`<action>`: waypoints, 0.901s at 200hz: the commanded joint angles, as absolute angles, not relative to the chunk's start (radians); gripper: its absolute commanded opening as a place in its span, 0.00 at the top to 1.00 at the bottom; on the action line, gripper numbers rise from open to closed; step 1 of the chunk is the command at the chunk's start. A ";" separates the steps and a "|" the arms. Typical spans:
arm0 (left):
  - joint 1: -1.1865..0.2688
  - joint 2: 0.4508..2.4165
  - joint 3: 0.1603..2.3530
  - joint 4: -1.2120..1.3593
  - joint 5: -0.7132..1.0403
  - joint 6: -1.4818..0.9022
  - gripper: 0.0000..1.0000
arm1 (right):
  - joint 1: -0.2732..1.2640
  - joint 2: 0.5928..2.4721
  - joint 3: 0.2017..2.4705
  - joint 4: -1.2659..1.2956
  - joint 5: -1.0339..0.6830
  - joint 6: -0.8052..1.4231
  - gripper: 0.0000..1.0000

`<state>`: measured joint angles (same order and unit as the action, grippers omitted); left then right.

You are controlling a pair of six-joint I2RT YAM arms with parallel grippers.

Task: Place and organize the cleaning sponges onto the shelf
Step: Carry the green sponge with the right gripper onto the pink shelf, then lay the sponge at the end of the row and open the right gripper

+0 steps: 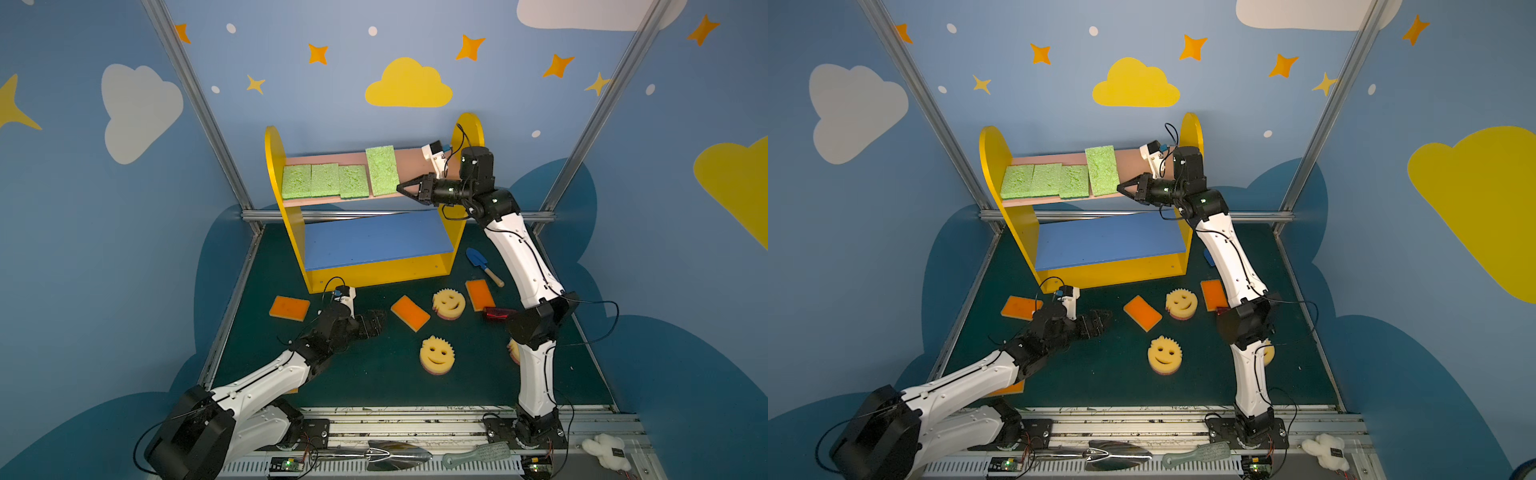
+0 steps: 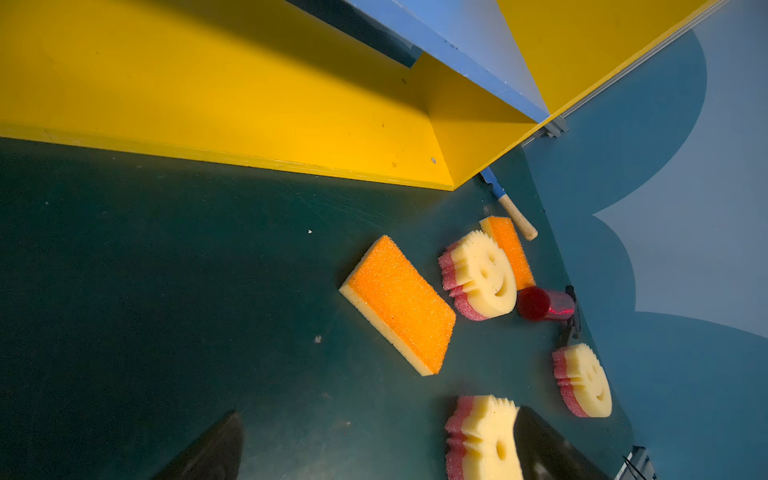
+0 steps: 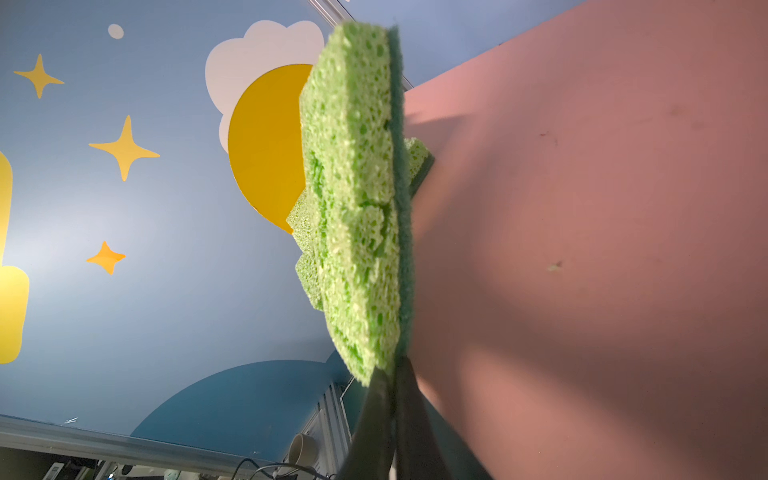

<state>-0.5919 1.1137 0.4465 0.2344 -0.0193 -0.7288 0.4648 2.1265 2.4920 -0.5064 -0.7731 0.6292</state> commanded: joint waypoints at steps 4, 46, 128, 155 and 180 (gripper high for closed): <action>-0.586 1.123 0.446 0.256 -0.028 -0.720 0.01 | 0.474 2.144 2.528 -0.455 -0.796 0.647 1.00; -0.585 1.139 0.448 0.267 -0.016 -0.727 0.00 | 0.474 2.160 2.541 -0.425 -0.801 0.672 0.98; -0.581 1.121 0.439 0.255 -0.017 -0.729 0.01 | 0.474 2.158 2.542 -0.420 -0.792 0.673 0.69; -0.580 1.116 0.435 0.255 -0.018 -0.732 0.00 | 0.474 2.159 2.540 -0.421 -0.790 0.672 0.71; -0.580 1.114 0.435 0.253 -0.017 -0.733 0.01 | 0.474 2.160 2.540 -0.420 -0.788 0.673 0.70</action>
<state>-0.5842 1.1294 0.4465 0.2447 -0.0185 -0.7300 0.4694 2.1502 2.5153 -0.4450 -0.7864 0.6762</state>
